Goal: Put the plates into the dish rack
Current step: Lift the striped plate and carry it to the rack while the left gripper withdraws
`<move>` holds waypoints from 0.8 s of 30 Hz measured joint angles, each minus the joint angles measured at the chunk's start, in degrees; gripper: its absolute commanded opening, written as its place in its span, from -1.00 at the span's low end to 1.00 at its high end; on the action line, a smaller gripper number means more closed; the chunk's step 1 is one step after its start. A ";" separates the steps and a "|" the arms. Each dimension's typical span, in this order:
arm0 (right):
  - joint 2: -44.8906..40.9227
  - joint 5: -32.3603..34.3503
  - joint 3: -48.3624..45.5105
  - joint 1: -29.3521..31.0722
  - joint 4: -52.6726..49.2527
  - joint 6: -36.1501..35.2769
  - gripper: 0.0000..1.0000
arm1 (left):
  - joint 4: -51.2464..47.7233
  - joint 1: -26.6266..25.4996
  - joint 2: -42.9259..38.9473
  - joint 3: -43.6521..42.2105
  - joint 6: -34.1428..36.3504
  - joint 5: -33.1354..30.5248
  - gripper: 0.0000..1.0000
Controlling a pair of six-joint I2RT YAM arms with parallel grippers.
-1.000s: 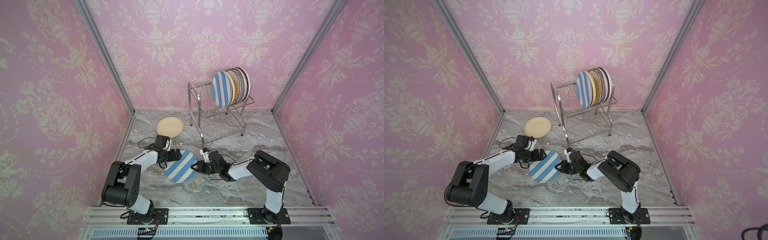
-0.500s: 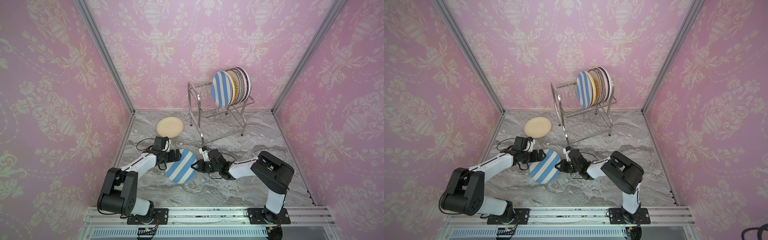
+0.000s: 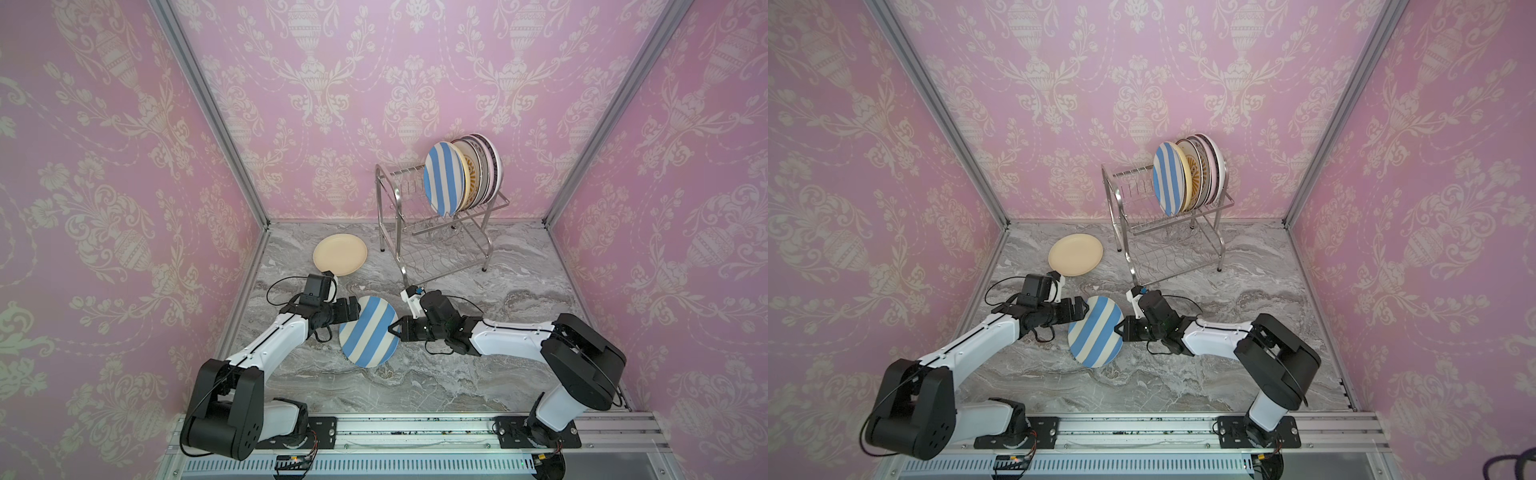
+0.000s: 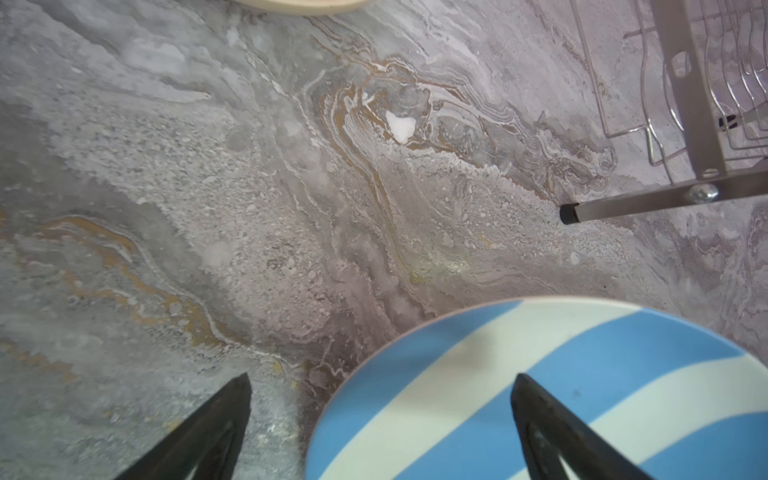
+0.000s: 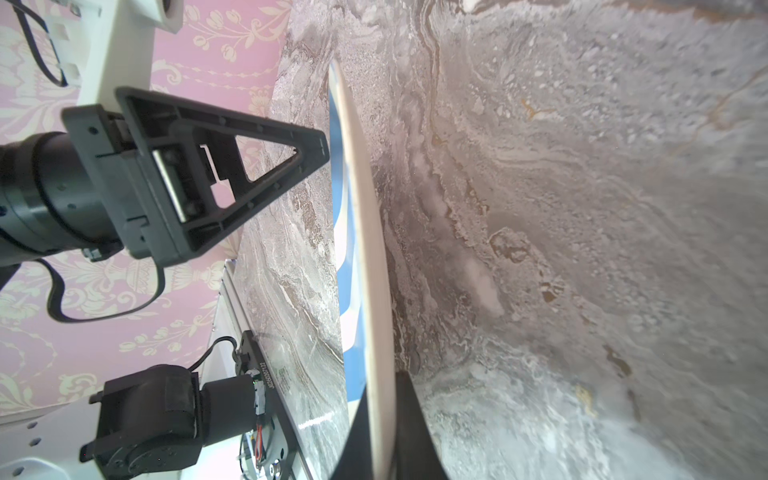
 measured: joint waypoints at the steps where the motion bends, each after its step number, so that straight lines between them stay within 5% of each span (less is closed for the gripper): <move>1: -1.77 0.50 0.39 0.00 -2.45 -1.05 -0.99 | -0.09 0.00 -0.74 0.02 0.00 -0.63 0.99; 14: -31.17 20.37 17.44 -0.46 -43.58 -16.22 -1.00 | 0.68 0.17 -2.36 6.23 0.07 -3.19 0.99; 24: -34.34 33.38 32.74 -1.27 -65.20 -24.50 -1.00 | 1.05 0.17 -1.46 6.73 0.50 -1.73 0.99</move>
